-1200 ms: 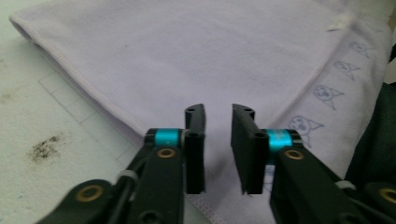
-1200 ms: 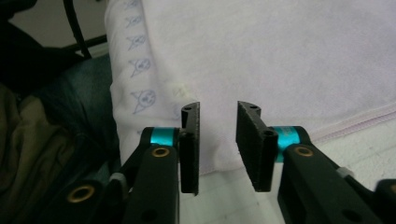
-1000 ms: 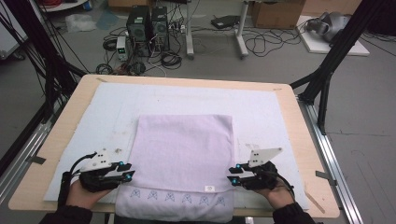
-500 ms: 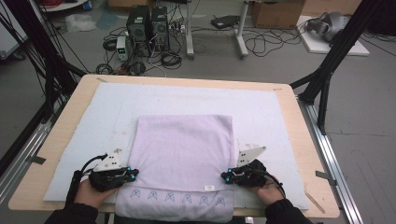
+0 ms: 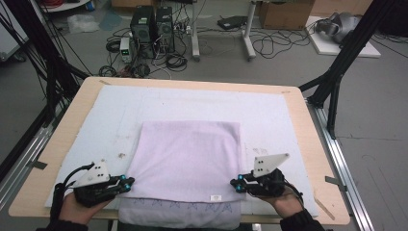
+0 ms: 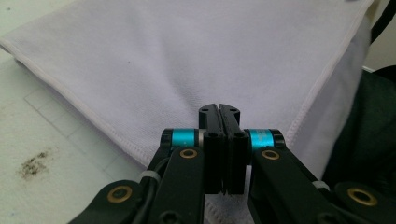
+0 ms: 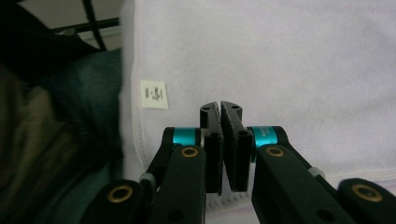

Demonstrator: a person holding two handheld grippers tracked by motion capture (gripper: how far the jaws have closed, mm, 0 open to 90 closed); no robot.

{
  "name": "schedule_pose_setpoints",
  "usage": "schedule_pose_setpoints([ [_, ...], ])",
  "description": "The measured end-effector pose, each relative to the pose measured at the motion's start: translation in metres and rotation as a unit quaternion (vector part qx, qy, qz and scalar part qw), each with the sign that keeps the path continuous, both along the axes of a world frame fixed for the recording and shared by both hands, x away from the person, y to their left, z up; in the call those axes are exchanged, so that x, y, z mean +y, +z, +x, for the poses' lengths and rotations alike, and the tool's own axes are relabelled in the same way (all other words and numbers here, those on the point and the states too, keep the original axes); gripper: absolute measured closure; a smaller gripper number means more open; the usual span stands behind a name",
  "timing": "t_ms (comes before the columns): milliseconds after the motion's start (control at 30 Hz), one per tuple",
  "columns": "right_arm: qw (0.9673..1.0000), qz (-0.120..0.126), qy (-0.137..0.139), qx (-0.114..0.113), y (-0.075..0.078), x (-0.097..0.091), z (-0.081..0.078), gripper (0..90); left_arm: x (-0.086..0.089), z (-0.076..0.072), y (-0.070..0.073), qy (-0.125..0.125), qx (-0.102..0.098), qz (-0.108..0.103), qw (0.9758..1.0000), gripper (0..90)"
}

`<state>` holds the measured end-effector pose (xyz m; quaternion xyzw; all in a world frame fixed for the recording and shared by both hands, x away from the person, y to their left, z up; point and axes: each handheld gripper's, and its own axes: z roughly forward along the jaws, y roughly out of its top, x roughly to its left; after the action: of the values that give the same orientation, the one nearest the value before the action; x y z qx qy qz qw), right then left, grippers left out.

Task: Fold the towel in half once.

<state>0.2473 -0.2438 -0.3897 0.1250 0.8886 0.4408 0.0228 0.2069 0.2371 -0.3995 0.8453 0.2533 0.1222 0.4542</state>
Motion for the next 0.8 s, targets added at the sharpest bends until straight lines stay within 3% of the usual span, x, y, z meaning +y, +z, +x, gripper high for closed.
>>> schedule_pose_setpoints([
  [67, 1.0, 0.002, 0.009, 0.002, 0.002, -0.004, -0.013, 87.4, 0.001, -0.011, -0.002, -0.013, -0.011, -0.003, 0.9999, 87.6],
  [133, 0.9997, 0.016, 0.011, 0.013, -0.001, -0.008, -0.016, 83.1, 0.0, -0.013, -0.008, -0.011, -0.003, 0.003, 0.9999, 79.5],
  [267, 0.9995, 0.005, -0.004, 0.03, -0.015, -0.004, -0.004, 74.3, -0.004, 0.0, -0.018, -0.004, 0.009, 0.012, 0.9999, 72.9],
  [400, 0.9993, -0.014, -0.015, 0.032, -0.028, 0.004, 0.013, 68.4, -0.007, 0.017, -0.025, 0.003, 0.022, 0.015, 0.9996, 67.8],
  [600, 0.9967, -0.001, -0.071, 0.04, -0.028, -0.001, 0.057, 66.2, -0.011, 0.061, -0.021, 0.028, 0.022, 0.005, 0.9993, 67.8],
  [800, 0.9897, 0.007, -0.14, 0.032, -0.019, -0.015, 0.112, 57.6, -0.011, 0.117, -0.012, 0.074, 0.013, -0.008, 0.9971, 66.1],
])
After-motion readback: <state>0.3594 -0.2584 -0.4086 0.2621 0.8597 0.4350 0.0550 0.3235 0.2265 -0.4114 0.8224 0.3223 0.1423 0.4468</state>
